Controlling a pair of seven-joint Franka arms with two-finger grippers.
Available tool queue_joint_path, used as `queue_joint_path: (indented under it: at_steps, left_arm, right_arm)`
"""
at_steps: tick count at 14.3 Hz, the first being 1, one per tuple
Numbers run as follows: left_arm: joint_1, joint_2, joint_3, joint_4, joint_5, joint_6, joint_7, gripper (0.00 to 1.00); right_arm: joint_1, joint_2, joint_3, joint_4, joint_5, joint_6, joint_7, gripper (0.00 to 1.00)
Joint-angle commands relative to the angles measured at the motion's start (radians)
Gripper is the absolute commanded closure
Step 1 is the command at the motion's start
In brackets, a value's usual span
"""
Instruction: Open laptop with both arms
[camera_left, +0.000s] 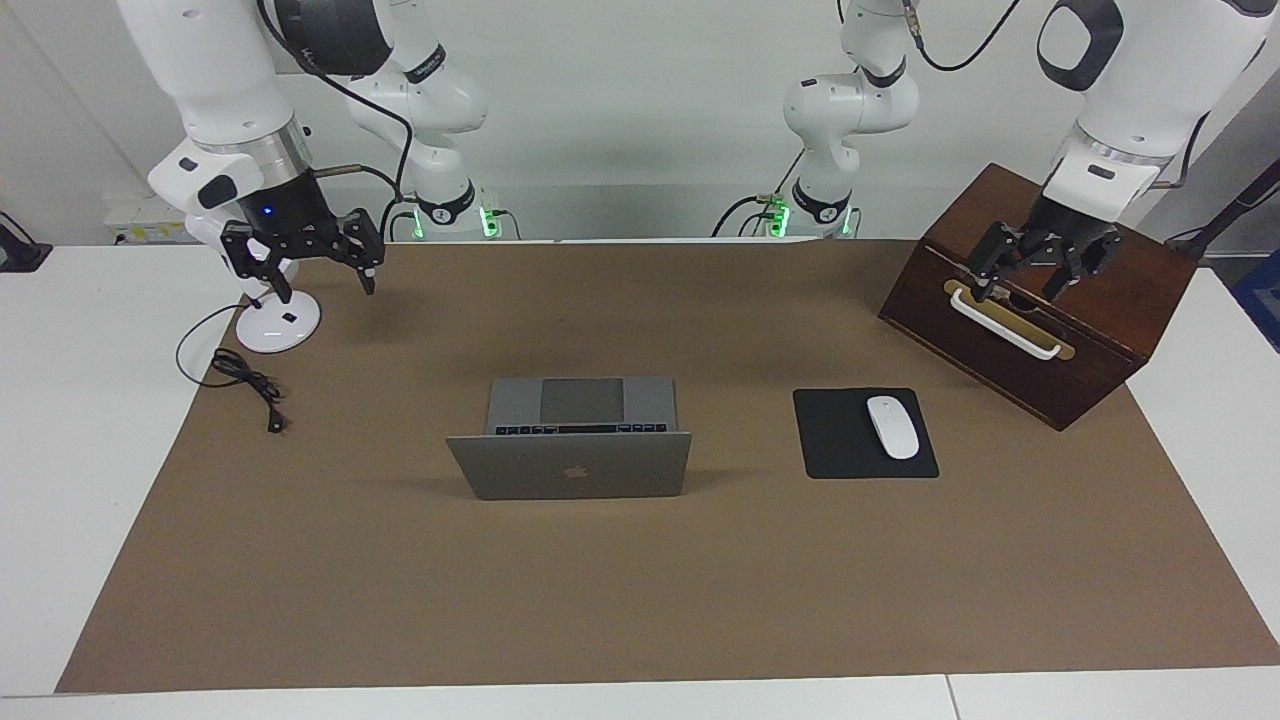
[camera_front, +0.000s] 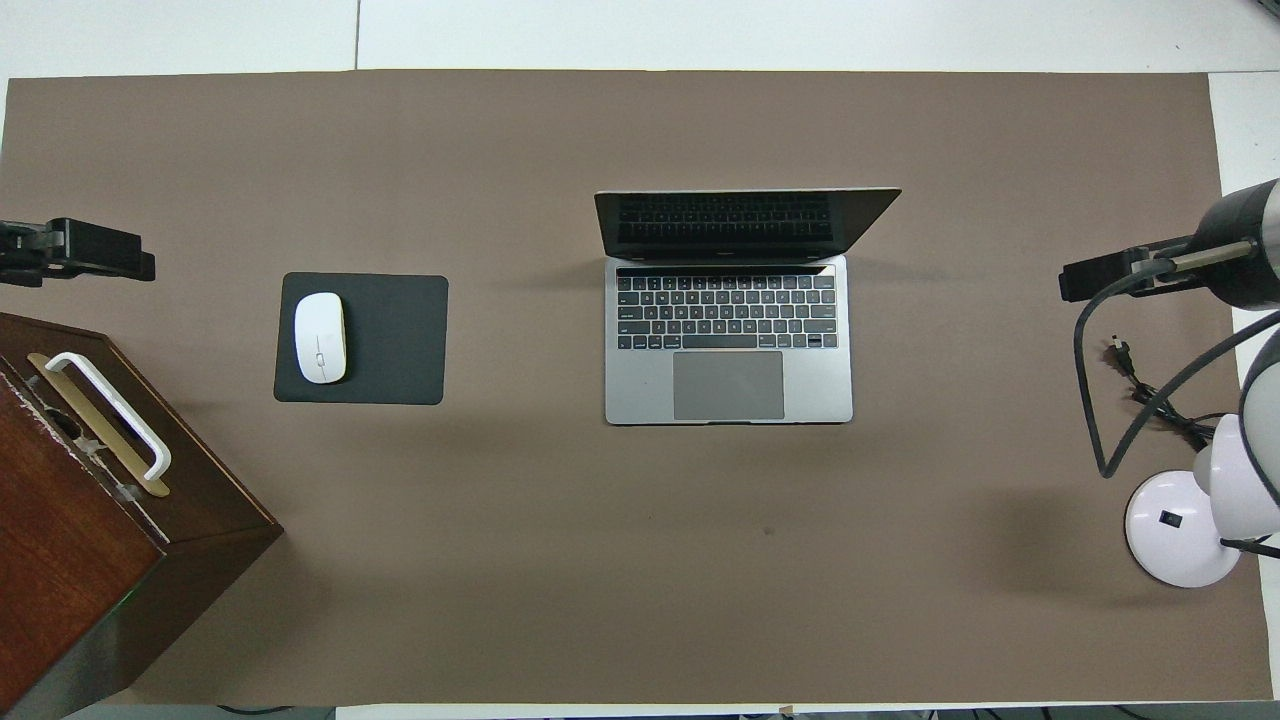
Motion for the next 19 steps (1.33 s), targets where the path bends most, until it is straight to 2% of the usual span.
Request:
queue_joint_path:
  at_steps: [1,10,19]
  left_arm:
    - [0.008,-0.033,-0.007,-0.038,0.019,-0.010,-0.012,0.00]
    - [0.008,-0.036,-0.007,-0.040,0.019,-0.008,-0.011,0.00]
    - [0.008,-0.045,-0.007,-0.058,0.019,-0.002,-0.011,0.00]
  right_arm:
    - [-0.011,-0.002,0.009,0.012,0.021,-0.064,-0.029,0.00]
    - [-0.017,-0.012,0.004,0.014,0.020,-0.179,-0.028,0.00]
    - [-0.056,-0.012,-0.002,0.012,0.003,-0.168,-0.015,0.00]
